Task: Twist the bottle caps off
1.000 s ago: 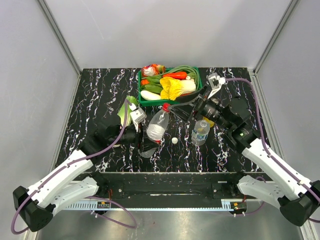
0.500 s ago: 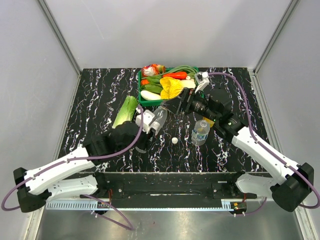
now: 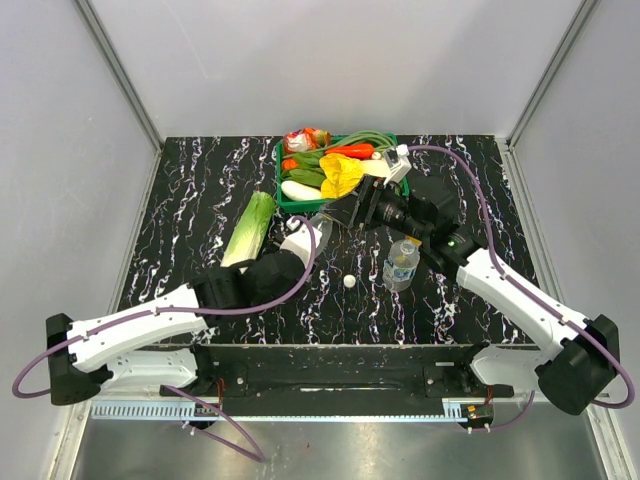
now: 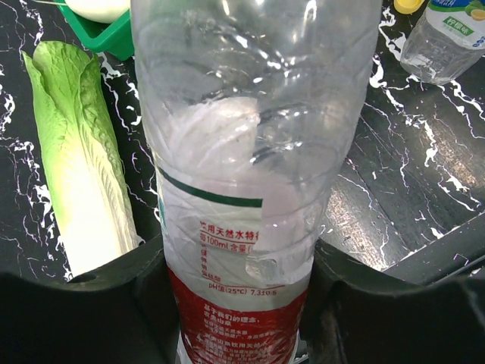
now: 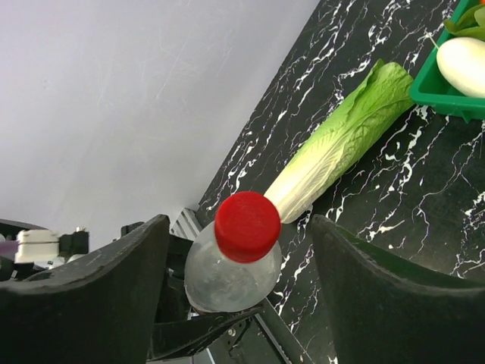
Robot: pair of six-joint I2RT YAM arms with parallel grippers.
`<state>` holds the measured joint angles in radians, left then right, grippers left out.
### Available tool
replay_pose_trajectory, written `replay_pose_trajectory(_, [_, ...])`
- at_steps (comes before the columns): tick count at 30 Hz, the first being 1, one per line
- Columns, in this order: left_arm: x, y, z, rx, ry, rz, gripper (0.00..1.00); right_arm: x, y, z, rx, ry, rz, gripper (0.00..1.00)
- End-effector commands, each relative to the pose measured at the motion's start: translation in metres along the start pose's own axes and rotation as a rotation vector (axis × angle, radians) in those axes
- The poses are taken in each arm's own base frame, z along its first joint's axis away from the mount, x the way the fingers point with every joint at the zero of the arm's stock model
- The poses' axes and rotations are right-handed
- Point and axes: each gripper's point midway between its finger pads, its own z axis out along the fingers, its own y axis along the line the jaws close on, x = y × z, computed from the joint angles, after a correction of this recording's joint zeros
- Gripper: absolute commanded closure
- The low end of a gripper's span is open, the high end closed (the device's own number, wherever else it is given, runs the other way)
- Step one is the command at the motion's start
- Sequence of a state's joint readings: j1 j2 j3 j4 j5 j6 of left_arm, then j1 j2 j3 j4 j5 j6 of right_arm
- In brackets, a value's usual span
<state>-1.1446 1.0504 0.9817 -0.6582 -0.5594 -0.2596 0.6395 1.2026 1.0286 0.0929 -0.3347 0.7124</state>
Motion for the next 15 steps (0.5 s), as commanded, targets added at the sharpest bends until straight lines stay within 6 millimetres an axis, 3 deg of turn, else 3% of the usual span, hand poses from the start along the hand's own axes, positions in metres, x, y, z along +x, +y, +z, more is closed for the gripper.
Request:
replay_pose_trajectory(1, [-0.027, 0.003, -0.009, -0.033, -0.077, -0.037, 0.78, -0.016, 0.018, 0.004, -0.058, -0.034, 0.007, 0.25])
replay_pose_trajectory(8, [-0.021, -0.001, -0.006, -0.033, -0.061, -0.022, 0.78, -0.014, 0.018, 0.008, -0.071, -0.02, 0.04, 0.38])
replay_pose_trajectory(15, [-0.014, -0.002, -0.002, -0.048, -0.037, -0.004, 0.78, -0.018, 0.021, 0.002, -0.081, -0.038, 0.04, 0.4])
